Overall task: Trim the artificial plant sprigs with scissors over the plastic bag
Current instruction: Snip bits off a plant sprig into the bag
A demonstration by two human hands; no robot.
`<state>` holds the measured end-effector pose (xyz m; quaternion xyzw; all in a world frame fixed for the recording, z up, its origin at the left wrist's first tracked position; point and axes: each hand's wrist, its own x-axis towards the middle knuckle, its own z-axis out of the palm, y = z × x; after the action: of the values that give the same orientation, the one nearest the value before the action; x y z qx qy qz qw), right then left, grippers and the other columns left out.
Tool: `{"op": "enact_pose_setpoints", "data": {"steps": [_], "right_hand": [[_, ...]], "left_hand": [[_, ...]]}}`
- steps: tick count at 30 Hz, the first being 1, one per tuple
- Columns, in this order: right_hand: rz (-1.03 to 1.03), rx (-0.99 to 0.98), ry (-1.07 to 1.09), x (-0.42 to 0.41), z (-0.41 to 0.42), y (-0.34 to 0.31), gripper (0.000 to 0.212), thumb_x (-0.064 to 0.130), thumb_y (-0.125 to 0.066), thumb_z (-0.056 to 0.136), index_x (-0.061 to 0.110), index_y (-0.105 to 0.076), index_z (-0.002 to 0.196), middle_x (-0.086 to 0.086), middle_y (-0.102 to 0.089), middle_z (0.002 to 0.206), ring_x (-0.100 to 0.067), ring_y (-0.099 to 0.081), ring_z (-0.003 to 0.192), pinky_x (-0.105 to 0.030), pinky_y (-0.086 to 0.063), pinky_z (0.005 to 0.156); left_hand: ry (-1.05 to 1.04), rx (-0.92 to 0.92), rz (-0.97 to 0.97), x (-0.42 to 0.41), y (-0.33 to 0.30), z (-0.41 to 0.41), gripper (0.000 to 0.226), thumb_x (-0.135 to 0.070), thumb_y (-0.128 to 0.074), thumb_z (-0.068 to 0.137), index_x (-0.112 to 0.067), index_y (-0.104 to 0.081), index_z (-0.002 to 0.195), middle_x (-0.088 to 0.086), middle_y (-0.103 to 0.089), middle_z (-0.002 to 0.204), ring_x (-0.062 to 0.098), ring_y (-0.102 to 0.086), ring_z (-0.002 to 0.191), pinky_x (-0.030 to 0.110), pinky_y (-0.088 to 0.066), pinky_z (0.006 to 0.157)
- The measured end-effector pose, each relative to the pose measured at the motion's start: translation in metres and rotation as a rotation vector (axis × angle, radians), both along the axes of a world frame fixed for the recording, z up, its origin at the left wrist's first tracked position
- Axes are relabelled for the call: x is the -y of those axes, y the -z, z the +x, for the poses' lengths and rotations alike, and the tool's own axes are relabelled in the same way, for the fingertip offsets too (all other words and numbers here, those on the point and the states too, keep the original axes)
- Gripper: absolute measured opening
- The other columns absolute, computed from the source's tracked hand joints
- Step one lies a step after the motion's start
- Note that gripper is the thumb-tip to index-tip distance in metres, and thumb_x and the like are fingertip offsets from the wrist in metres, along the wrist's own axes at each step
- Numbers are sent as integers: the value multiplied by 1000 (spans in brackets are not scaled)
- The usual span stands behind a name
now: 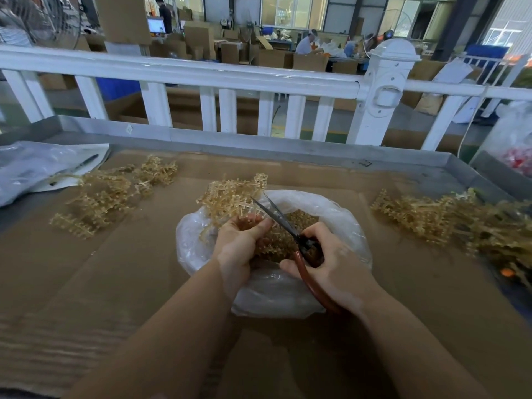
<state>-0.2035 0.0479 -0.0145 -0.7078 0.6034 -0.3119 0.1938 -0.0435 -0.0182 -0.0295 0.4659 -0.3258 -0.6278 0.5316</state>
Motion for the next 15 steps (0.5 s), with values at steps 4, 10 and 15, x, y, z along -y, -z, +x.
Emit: {"op": "enact_pose_setpoints", "data": {"steps": [4, 10, 15], "right_hand": [[3, 6, -5, 1, -1, -2, 46, 62, -68, 70, 33, -48, 99, 8, -58, 93, -7, -54, 88, -28, -47, 80], [5, 7, 8, 2, -2, -5, 41, 61, -69, 71, 33, -48, 92, 11, -58, 86, -2, -55, 80, -18, -41, 69], [-10, 10, 4, 2, -3, -6, 37, 59, -68, 73, 32, -47, 89, 12, -55, 78, -1, -53, 73, -14, -38, 63]], "left_hand": [[9, 12, 6, 0, -2, 0, 20, -10, -77, 77, -14, -59, 85, -3, -66, 64, 10, -64, 58, 26, -51, 54], [41, 0, 38, 4, -6, 1, 24, -4, -75, 76, -15, -57, 87, -8, -63, 54, 7, -57, 52, 26, -47, 57], [91, -61, 54, 4, -10, 1, 16, -8, -75, 76, -12, -60, 80, -5, -59, 48, 6, -53, 39, 19, -46, 43]]}}
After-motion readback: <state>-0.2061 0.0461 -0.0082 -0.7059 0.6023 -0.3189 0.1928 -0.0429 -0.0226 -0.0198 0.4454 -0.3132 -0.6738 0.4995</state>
